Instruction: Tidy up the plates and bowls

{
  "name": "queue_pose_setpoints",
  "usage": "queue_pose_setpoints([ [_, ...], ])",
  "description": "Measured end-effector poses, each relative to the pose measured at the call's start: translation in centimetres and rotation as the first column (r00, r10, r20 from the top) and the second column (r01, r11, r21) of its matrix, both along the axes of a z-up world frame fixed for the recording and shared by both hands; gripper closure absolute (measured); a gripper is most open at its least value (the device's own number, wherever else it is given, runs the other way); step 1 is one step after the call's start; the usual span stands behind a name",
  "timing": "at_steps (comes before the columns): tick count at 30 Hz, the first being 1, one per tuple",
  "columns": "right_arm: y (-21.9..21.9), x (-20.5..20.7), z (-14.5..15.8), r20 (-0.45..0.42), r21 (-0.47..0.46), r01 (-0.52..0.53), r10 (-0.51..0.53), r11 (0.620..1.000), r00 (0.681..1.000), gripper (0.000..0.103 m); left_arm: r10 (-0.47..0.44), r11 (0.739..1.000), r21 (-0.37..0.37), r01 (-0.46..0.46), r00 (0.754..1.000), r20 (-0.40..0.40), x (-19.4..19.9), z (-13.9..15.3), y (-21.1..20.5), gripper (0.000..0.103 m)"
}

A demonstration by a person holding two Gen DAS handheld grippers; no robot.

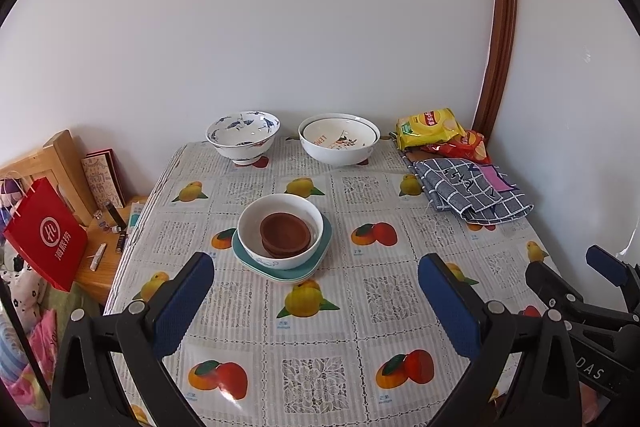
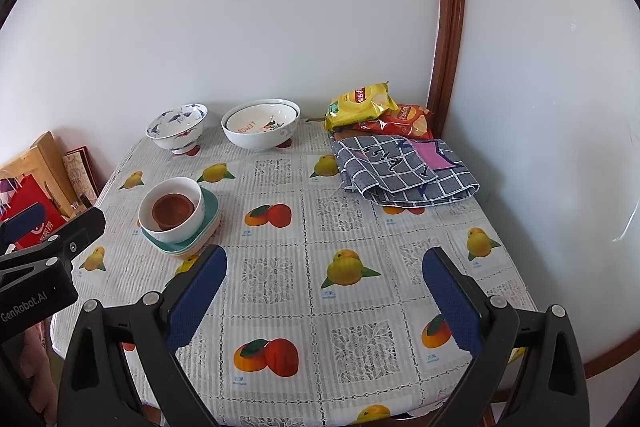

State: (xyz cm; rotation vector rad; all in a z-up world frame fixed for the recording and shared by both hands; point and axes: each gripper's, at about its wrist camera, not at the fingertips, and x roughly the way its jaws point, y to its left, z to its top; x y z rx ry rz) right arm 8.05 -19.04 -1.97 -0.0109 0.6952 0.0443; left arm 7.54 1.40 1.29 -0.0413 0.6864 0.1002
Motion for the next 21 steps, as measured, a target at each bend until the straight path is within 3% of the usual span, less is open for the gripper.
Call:
queue_pose_setpoints([
  [21,0.25,0.25,-0.14,-0.005,-0.001,-0.006,0.006,1.0,1.0,0.006,0.003,1.0,0.0,-0.003,1.0,-0.005,0.04,-0.29,-0.1,0.0],
])
